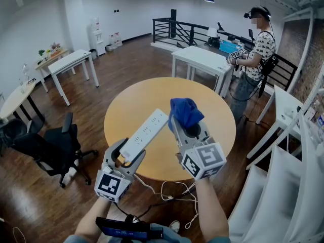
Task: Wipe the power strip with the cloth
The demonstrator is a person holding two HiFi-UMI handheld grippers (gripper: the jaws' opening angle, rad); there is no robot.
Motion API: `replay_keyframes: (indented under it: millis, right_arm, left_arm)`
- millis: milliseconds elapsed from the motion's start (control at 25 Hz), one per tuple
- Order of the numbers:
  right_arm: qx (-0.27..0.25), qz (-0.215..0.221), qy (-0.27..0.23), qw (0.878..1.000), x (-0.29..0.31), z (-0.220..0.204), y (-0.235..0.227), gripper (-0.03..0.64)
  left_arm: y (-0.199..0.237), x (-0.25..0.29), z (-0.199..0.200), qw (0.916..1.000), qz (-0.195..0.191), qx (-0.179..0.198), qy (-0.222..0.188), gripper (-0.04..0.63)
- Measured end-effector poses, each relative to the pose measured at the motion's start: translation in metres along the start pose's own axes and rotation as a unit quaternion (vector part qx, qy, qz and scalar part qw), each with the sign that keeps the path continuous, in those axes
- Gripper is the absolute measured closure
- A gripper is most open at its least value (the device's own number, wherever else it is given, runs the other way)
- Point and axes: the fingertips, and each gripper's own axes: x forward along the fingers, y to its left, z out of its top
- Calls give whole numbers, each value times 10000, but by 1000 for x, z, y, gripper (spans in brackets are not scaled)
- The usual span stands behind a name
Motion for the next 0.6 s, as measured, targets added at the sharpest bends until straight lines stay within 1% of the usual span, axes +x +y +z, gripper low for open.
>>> replay_keyframes:
  millis: [400,600]
  right_arm:
    - [232,209,-31,9995,-5,-14,32,549]
    - [301,316,-74,9990,-9,-17,46,549]
  left_arm:
    - [6,2,-4,10000,17,-54,-2,316]
    - [5,7,-5,9998,41,-167,35,316]
